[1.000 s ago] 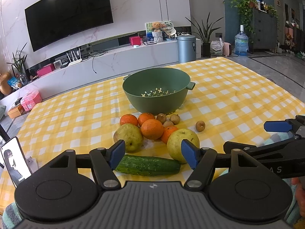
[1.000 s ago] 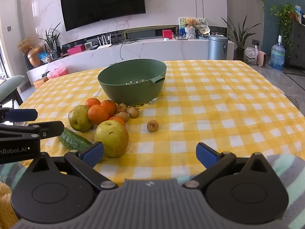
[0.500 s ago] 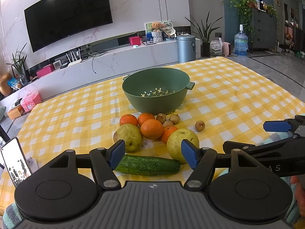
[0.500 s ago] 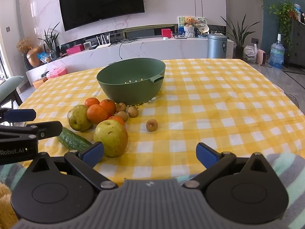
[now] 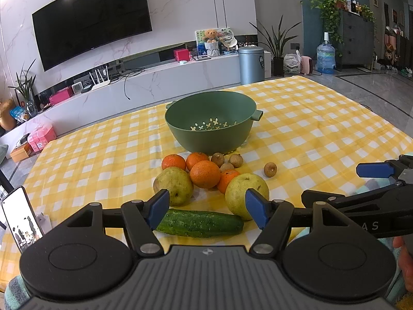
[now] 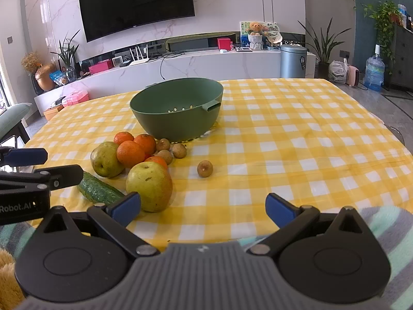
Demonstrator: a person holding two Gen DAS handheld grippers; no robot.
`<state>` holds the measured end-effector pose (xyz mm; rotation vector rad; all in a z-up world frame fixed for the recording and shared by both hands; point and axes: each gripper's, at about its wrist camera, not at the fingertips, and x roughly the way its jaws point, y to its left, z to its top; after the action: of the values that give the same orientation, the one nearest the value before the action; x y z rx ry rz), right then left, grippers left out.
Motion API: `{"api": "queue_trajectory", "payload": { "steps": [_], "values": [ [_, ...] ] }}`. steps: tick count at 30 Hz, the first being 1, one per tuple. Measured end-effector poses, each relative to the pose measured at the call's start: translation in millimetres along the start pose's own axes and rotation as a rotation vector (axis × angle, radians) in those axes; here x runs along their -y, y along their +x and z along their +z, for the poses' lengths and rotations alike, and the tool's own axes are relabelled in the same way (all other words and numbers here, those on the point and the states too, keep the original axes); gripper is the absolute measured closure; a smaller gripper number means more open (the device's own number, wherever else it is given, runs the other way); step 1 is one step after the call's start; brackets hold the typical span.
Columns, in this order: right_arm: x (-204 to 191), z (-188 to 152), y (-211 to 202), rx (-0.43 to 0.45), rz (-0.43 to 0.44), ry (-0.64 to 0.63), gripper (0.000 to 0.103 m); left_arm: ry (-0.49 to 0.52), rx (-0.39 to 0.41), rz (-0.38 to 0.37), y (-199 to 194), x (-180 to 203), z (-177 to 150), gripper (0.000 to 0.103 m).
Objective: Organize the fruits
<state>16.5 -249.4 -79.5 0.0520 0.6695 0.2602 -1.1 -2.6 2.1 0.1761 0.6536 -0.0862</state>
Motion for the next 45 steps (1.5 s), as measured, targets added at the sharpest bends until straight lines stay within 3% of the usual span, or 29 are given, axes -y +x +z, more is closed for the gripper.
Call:
{"api": "queue_trajectory", "payload": {
  "steps": [45],
  "values": [
    [-1.8, -0.7, 6.8, -0.029, -0.013, 0.004, 0.004, 0.022, -0.014, -0.018, 3.2, -4.5, 2.7, 0.027]
  ]
}}
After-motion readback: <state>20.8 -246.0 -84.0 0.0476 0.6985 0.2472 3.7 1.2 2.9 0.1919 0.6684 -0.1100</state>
